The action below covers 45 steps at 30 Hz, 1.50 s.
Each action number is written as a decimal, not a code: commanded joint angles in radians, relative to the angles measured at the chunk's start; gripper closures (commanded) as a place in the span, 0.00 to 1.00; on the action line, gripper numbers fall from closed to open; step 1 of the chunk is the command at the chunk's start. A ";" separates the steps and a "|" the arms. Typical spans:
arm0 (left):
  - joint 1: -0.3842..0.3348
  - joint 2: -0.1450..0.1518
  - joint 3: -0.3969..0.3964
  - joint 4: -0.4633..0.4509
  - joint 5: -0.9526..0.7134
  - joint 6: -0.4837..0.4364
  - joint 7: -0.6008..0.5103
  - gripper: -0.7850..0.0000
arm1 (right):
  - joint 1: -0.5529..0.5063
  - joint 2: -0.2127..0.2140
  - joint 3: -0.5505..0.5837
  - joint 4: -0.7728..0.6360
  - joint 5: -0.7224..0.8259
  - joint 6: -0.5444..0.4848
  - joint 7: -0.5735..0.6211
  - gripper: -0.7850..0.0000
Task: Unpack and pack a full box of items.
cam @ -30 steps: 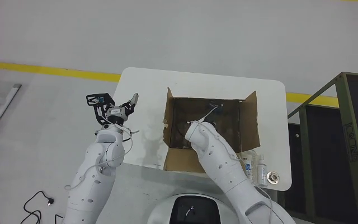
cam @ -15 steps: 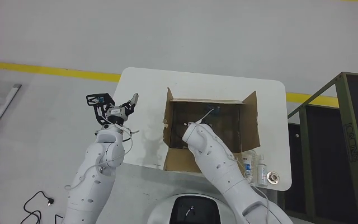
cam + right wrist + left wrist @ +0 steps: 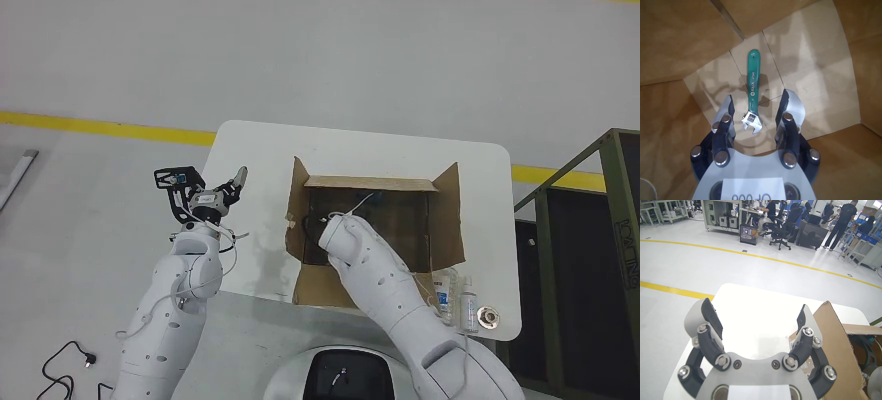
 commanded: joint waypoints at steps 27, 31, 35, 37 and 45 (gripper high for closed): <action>0.000 0.000 0.000 0.000 0.000 0.000 0.000 0.00 | 0.114 -0.061 0.044 0.273 0.149 -0.070 -0.173 0.53; 0.000 0.000 0.000 0.000 0.000 0.000 0.000 0.00 | 0.123 -0.065 0.047 0.292 0.155 -0.073 -0.182 0.53; 0.000 0.000 0.000 0.000 0.000 0.000 0.000 0.00 | 0.129 -0.069 0.050 0.309 0.161 -0.076 -0.189 0.54; 0.000 0.000 0.000 0.000 0.000 0.000 0.000 0.00 | 0.133 -0.070 0.052 0.318 0.165 -0.076 -0.190 0.53; 0.000 0.000 0.000 0.000 0.000 0.000 0.000 0.00 | 0.144 -0.078 0.053 0.346 0.170 -0.080 -0.193 0.53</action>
